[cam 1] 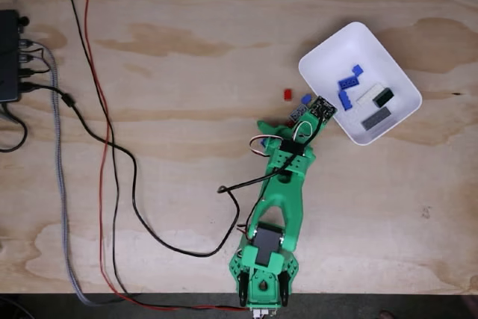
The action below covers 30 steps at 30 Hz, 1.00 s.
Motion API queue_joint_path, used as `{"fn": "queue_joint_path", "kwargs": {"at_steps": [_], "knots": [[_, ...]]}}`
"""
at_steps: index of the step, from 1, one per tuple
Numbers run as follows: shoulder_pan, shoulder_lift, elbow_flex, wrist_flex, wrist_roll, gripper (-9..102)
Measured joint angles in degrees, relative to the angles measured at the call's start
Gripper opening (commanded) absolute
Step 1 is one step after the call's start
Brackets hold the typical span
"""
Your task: Put all lego bricks in the bin.
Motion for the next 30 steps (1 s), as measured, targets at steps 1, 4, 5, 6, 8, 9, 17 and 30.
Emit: {"fn": "queue_joint_path", "kwargs": {"at_steps": [1, 4, 5, 6, 8, 9, 17, 30], "knots": [[-0.18, -0.18, -0.26, 0.00, 0.18, 35], [-0.97, -1.05, -1.23, 0.18, 0.62, 34], [-1.05, -1.23, -1.41, 0.26, 0.62, 34], [-1.14, -1.32, -1.49, 0.26, 0.62, 32], [-1.32, -1.32, -1.49, 0.26, 0.62, 30], [-1.41, -1.32, -1.58, 0.26, 0.62, 29], [-2.81, -4.22, -5.62, 5.27, 2.20, 25], [-3.25, -4.66, -13.97, 15.38, 6.06, 14]]}}
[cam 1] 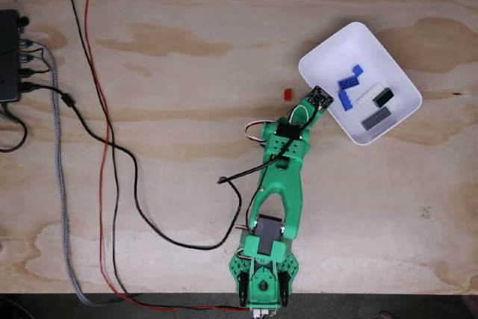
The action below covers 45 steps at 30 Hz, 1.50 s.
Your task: Put all lego bricks in the bin.
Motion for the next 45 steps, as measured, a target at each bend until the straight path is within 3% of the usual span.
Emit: {"fn": "queue_joint_path", "kwargs": {"at_steps": [6, 11, 19, 28, 39, 45], "knots": [[0.26, 10.72, -9.84, 12.83, 2.90, 27], [-0.44, 13.10, -8.88, 18.46, -1.93, 32], [1.93, 5.10, -2.72, 11.87, -17.58, 36], [-4.22, -1.23, -2.81, 7.56, -37.53, 32], [-8.61, -2.64, -2.72, 7.38, -45.88, 24], [-6.33, -0.53, 3.16, 2.81, -50.19, 26]]}}
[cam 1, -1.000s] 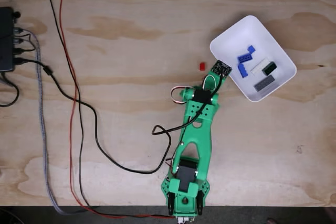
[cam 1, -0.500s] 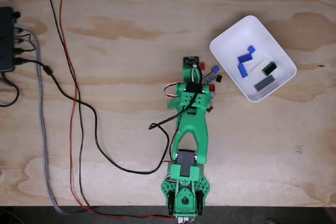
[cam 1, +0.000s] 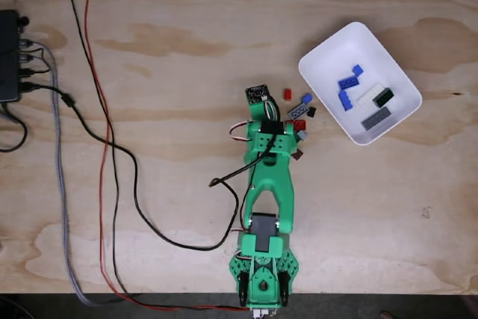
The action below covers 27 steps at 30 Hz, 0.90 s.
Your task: Put all lego bricks in the bin.
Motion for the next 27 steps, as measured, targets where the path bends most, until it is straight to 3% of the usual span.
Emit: {"fn": "queue_joint_path", "kwargs": {"at_steps": [7, 11, 14, 21, 27], "knots": [[2.64, 4.92, 5.89, -8.26, -1.76, 28], [3.34, 4.48, 2.55, -3.96, 1.23, 28], [3.34, 4.92, 0.79, 3.78, 8.53, 28], [0.00, 7.29, -0.70, 10.55, 34.01, 25], [0.79, 8.35, 3.60, 4.66, 50.36, 21]]}}
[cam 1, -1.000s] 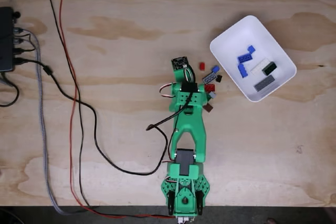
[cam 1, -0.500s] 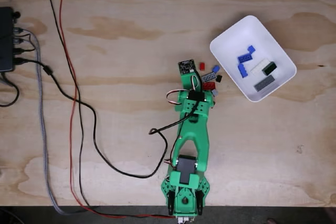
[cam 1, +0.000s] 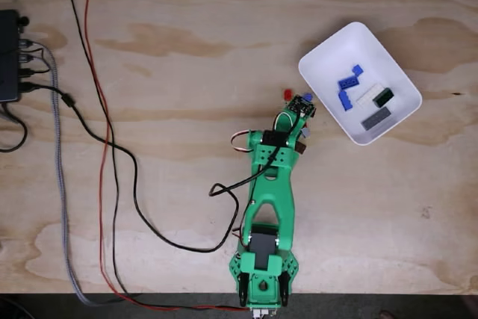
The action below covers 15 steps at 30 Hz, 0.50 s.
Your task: Put all lego bricks in the bin.
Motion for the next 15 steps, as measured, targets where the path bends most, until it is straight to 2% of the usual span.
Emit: {"fn": "queue_joint_path", "kwargs": {"at_steps": [10, 15], "knots": [[0.09, -0.53, 4.31, -12.57, 8.61, 19], [-1.93, -4.66, 2.72, -15.38, 11.34, 18]]}}
